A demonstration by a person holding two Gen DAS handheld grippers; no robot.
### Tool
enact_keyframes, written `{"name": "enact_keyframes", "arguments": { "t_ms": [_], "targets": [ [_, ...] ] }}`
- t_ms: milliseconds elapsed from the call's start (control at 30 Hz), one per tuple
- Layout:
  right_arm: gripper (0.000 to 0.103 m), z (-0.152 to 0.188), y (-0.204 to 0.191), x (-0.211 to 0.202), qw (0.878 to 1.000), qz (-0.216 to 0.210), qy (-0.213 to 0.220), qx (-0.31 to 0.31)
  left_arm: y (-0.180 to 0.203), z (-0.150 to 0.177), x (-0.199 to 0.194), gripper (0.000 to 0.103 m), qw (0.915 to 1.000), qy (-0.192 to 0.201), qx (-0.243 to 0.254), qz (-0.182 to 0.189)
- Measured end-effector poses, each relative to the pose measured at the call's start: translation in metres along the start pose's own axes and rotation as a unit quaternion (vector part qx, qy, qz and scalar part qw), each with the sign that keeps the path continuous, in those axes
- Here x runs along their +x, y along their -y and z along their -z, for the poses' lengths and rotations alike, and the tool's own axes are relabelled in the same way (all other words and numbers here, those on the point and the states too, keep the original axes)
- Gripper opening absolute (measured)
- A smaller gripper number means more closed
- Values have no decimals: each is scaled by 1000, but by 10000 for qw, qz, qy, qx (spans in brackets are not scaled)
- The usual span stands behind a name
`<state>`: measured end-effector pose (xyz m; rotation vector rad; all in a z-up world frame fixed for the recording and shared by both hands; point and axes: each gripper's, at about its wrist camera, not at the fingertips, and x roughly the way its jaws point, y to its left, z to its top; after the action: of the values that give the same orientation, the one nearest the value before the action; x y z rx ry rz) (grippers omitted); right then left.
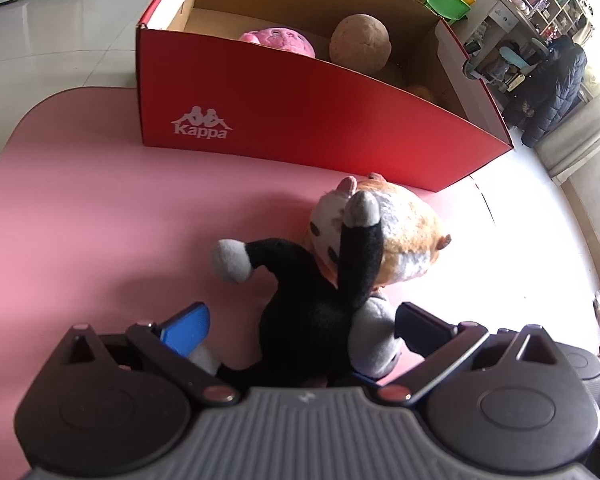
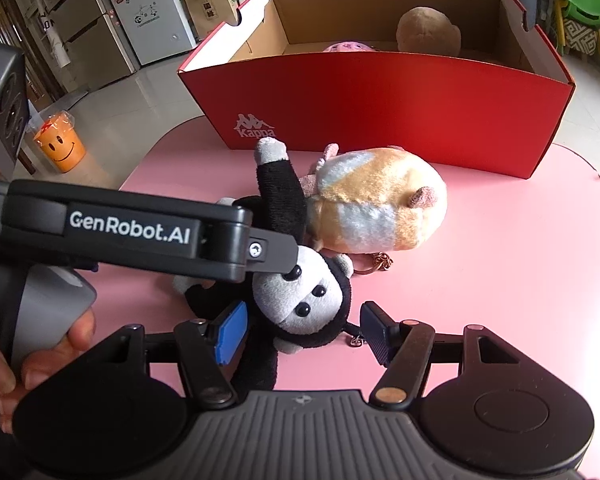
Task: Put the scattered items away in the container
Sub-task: 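Lift the panda plush off the hamster plush with both grippers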
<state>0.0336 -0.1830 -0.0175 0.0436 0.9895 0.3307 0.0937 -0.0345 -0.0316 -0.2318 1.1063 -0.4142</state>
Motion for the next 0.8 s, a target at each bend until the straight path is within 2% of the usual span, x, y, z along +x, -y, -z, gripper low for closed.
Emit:
{"name": "enact_keyframes", "arguments": {
  "t_ms": [800],
  "targets": [
    [63,2,-2,17,9999,37,-109,57,-3,-4,16,103,9998,-8,-173,123]
  ]
}}
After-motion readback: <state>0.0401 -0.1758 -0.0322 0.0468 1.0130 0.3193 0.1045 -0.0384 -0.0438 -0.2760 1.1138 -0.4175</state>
